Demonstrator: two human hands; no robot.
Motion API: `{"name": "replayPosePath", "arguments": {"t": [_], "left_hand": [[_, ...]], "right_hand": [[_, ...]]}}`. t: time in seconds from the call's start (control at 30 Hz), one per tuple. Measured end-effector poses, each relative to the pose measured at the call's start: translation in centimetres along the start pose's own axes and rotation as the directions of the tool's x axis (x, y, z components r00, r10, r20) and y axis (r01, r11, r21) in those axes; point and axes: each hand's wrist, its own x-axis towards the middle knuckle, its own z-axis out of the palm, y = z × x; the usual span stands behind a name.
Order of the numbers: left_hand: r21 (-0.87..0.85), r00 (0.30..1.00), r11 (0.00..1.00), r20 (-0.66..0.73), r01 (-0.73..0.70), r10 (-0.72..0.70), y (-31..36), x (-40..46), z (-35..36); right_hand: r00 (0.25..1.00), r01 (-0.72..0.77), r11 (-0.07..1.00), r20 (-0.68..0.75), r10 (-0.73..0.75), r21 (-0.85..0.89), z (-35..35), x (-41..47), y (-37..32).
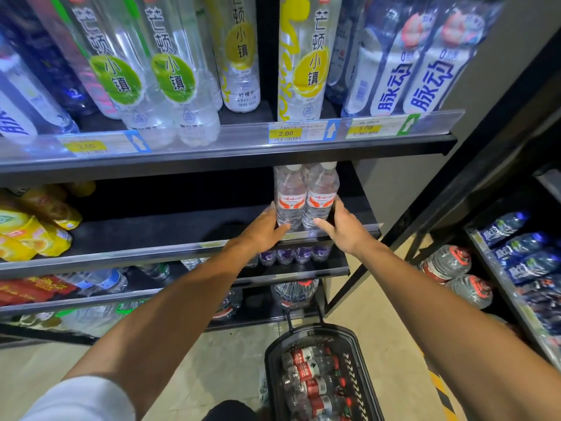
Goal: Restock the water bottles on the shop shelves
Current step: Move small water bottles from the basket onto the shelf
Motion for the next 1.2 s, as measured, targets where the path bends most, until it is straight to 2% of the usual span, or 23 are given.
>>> {"name": "replayPosePath", "arguments": {"t": [0.07, 0.13, 0.23, 0.37, 0.47, 0.53, 0.63, 0.73, 0.8, 0.87, 1.0, 1.1, 1.2], "left_hand": [[0.019, 1.0, 1.0, -0.001, -0.002, 0.002, -0.3, -1.1, -0.4], [0.134, 1.0, 0.991, -0.025, 0.019, -0.016, -0.9, -2.6, -0.8], [0.347, 0.991, 0.935, -0.072, -0.079, 0.111, -1.6, -5.9, -0.7], [0.56, 0.958, 0.788, 0.034, -0.255, 0.286, -2.1, -11.2, 1.2], [0.613, 0.935, 0.713, 0.138, -0.341, 0.328, -2.2, -14.3, 4.0], [0.628, 0.92, 0.675, 0.227, -0.388, 0.318, -2.7, -15.6, 6.6], [0.621, 0.888, 0.637, 0.359, -0.456, 0.285, -3.4, -16.7, 11.1], [0.573, 0.807, 0.59, 0.526, -0.568, 0.267, -3.6, -16.7, 16.1], [0.55, 0.755, 0.569, 0.619, -0.612, 0.214, -3.5, -16.1, 19.1], [0.518, 0.715, 0.578, 0.678, -0.631, 0.173, -3.1, -14.7, 21.7], [0.461, 0.653, 0.612, 0.747, -0.643, 0.124, -2.1, -12.2, 26.1], [0.498, 0.617, 0.521, 0.784, -0.693, 0.072, -3.2, -10.1, 30.8], [0.451, 0.538, 0.466, 0.84, -0.761, 0.066, -6.5, -7.6, 36.8]], "right_hand": [[0.999, 0.007, 1.0, -0.04, -0.008, -0.018, -0.4, -1.7, 0.4], [0.995, 0.054, 0.998, -0.086, -0.057, -0.041, -0.8, -4.0, 1.5], [0.985, 0.102, 0.991, -0.129, -0.113, -0.088, -0.8, -8.3, 4.1], [0.989, 0.11, 0.977, -0.078, -0.126, -0.183, 1.4, -14.7, 8.7], [0.996, 0.086, 0.972, 0.008, -0.086, -0.218, 3.6, -18.9, 12.2], [0.998, 0.039, 0.984, 0.063, -0.028, -0.175, 5.4, -21.8, 14.3], [0.973, -0.178, 0.981, 0.166, 0.162, 0.084, 7.8, -26.1, 17.3], [0.949, -0.299, 0.94, 0.157, 0.275, 0.162, 10.0, -30.9, 20.8], [0.908, -0.415, 0.885, 0.152, 0.39, 0.21, 11.2, -34.0, 22.9], [0.89, -0.455, 0.862, 0.125, 0.438, 0.225, 12.4, -36.7, 24.5], [0.711, -0.693, 0.609, 0.228, 0.665, 0.385, 15.2, -40.4, 25.9], [0.62, -0.752, 0.495, 0.213, 0.755, 0.434, 18.8, -40.7, 27.7], [0.573, -0.762, 0.438, 0.183, 0.799, 0.477, 24.4, -39.3, 30.9]]}}
